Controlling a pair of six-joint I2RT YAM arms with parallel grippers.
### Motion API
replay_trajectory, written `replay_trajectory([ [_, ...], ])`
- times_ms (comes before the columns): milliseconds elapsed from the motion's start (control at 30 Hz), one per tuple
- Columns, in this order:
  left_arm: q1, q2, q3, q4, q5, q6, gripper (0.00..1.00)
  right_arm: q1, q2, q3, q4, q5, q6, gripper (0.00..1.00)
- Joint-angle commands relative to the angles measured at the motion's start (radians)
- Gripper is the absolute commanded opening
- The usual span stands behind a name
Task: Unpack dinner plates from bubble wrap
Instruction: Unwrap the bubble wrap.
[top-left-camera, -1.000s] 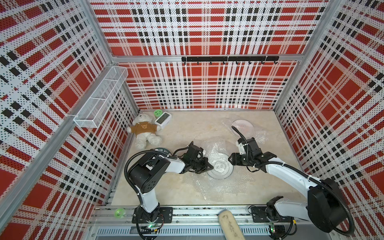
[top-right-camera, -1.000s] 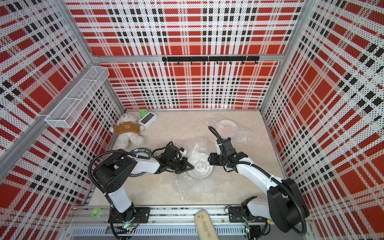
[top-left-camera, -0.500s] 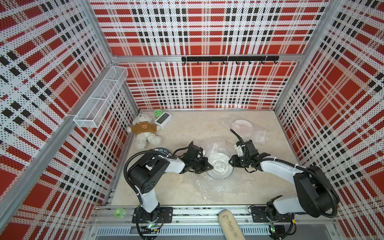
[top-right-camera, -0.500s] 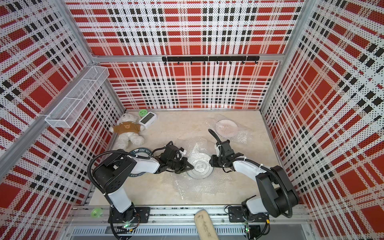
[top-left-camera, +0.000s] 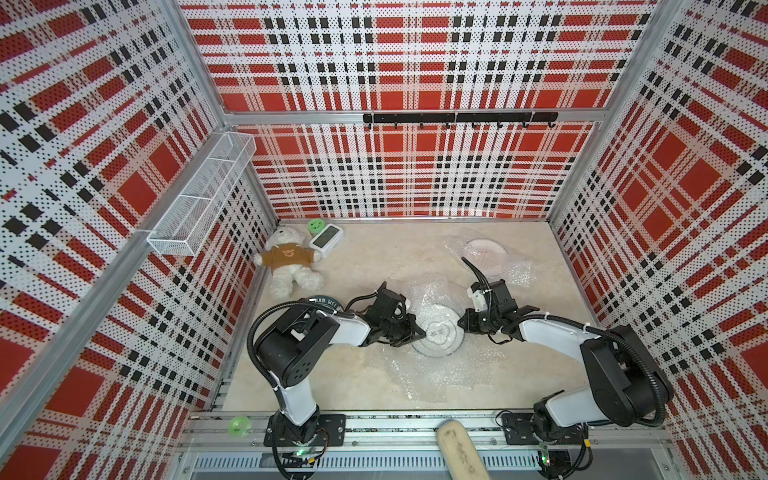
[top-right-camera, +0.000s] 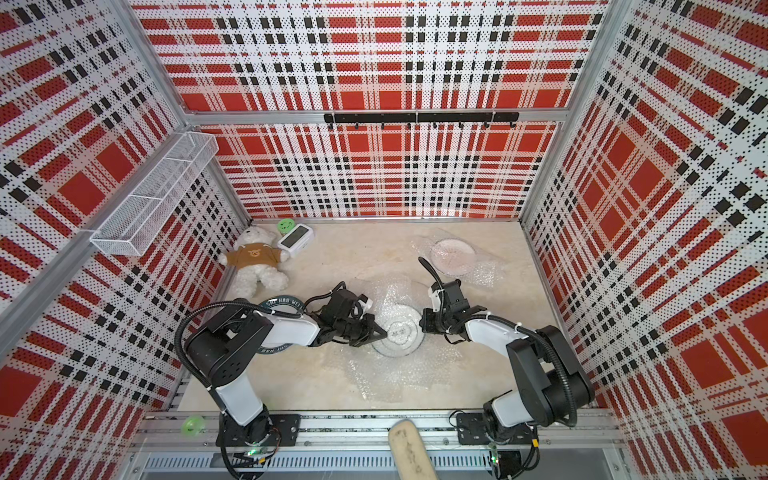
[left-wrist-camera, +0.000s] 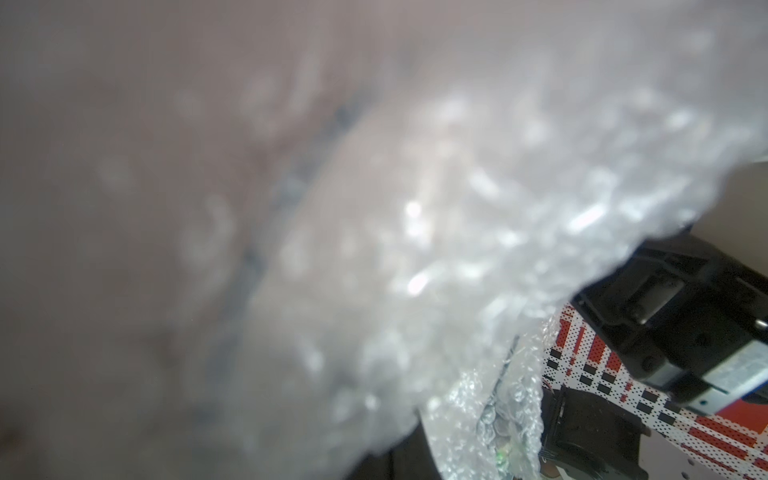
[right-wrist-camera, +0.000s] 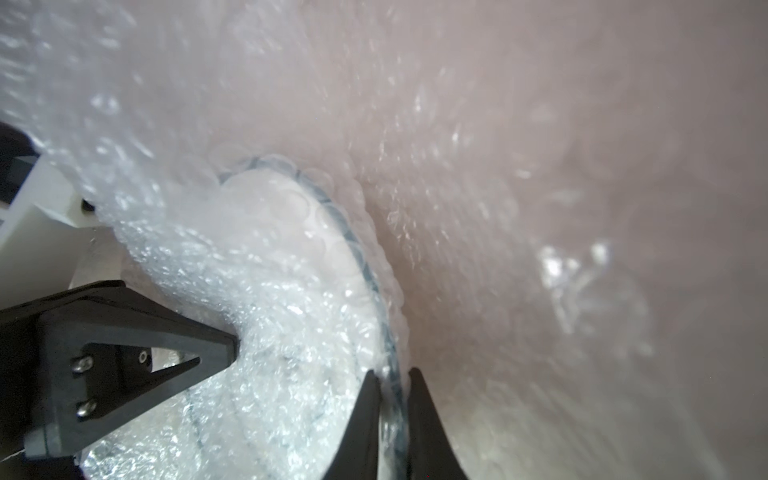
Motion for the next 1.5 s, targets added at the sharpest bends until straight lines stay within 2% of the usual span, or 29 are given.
replay_trajectory([
  [0,-0.007,-0.011,0.024,-0.039,-0.015,0.005,0.00,0.004,-0.036,-0.007,-0.034,0.018,-0.011,0.00],
  [133,-0.008,-0.093,0.049,-0.039,0.020,0.029,0.00,-0.002,-0.066,0.011,-0.075,0.035,-0.037,0.00],
  [167,-0.011,-0.131,0.049,-0.043,0.017,0.040,0.03,-0.004,-0.071,0.017,-0.086,0.034,-0.036,0.00],
  [467,-0.018,-0.465,0.005,-0.230,-0.089,0.219,0.59,-0.008,-0.160,0.128,-0.207,0.038,0.030,0.00],
  [667,-0.008,-0.733,-0.130,-0.282,-0.289,0.279,0.85,-0.012,-0.232,0.239,-0.298,0.058,0.079,0.00],
  [800,-0.006,-0.858,-0.223,-0.235,-0.362,0.317,0.98,-0.022,-0.249,0.311,-0.330,0.058,0.124,0.00],
  [933,-0.051,-0.944,-0.309,-0.128,-0.459,0.379,0.99,-0.063,-0.240,0.366,-0.322,0.029,0.185,0.00],
  [1100,-0.199,-0.958,-0.347,-0.020,-0.643,0.556,0.99,-0.126,-0.226,0.416,-0.287,-0.026,0.244,0.00],
  [1200,-0.297,-0.866,-0.345,0.078,-0.759,0.616,0.99,-0.140,-0.223,0.452,-0.298,-0.042,0.250,0.00],
  [1300,-0.354,-0.741,-0.334,0.192,-0.804,0.646,0.99,-0.149,-0.224,0.480,-0.318,-0.059,0.255,0.00],
  [1467,-0.389,-0.547,-0.306,0.382,-0.912,0.646,0.99,-0.164,-0.269,0.509,-0.363,-0.071,0.256,0.00],
])
